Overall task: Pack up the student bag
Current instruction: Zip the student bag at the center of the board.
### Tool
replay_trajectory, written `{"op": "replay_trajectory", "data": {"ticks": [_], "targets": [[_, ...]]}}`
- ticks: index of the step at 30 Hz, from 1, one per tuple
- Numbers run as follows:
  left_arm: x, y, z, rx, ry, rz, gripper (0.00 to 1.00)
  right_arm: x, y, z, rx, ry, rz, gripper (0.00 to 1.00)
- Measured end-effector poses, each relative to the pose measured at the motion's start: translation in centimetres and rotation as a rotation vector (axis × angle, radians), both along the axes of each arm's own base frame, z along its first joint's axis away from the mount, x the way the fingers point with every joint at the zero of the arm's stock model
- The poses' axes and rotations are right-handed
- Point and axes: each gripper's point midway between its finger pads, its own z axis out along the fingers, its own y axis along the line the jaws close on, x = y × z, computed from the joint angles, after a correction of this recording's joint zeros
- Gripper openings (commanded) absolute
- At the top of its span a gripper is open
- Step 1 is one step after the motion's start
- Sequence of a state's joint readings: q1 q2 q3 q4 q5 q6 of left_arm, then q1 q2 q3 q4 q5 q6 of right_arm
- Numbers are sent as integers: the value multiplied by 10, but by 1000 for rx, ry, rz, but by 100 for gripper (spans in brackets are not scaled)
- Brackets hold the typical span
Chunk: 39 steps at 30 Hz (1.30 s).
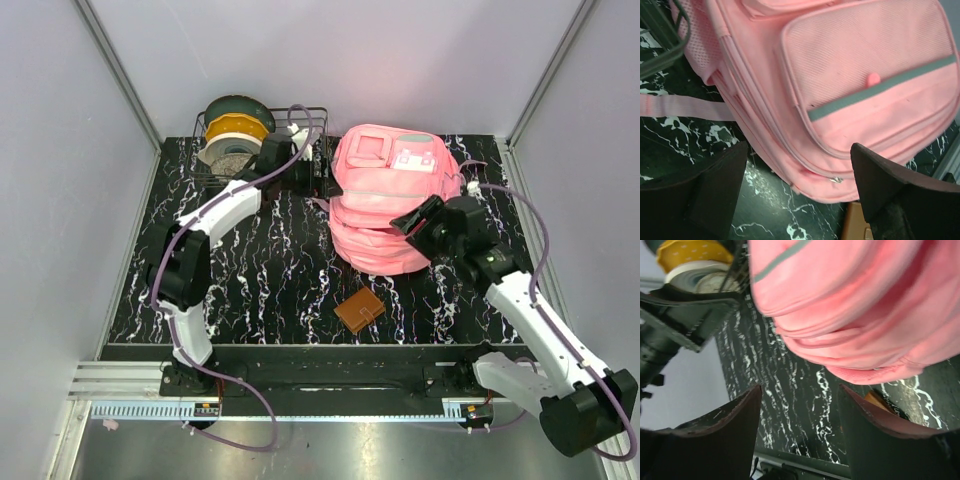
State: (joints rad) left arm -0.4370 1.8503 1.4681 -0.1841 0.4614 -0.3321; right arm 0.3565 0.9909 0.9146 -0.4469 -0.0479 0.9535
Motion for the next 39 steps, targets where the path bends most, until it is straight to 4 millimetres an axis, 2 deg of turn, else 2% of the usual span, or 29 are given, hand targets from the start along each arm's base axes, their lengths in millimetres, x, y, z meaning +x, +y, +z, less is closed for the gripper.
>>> {"op": "replay_trajectory", "data": {"ticks": [3, 6, 11, 15, 17, 18, 23, 25, 28, 32, 35, 39], "targets": [[14, 2, -13, 4, 25, 10, 87, -4, -2, -27, 5, 68, -61, 69], [12, -2, -28, -1, 62, -15, 86, -4, -6, -44, 7, 111, -108, 69], [6, -15, -45, -40, 121, -68, 85, 3, 0, -56, 25, 145, -115, 72], [5, -27, -50, -102, 153, -111, 77, 7, 8, -69, 44, 167, -109, 75], [5, -30, -56, -125, 176, -121, 69, 8, 10, -78, 41, 187, -107, 77], [5, -32, -58, -132, 182, -126, 57, 10, 11, -82, 40, 197, -105, 77], [6, -39, -56, -180, 194, -137, 30, 17, 15, -97, 28, 223, -108, 77], [7, -41, -52, -201, 193, -137, 19, 19, 13, -100, 17, 222, -118, 76], [0, -47, -53, -225, 201, -130, 7, 22, 6, -102, -15, 210, -143, 73], [-18, -56, -53, -240, 216, -114, 4, 19, -10, -102, -76, 198, -177, 68], [-31, -64, -49, -239, 224, -97, 1, 11, -19, -89, -87, 174, -182, 63], [-41, -72, -41, -235, 223, -60, 3, 2, -14, -71, -33, 152, -150, 61]]}}
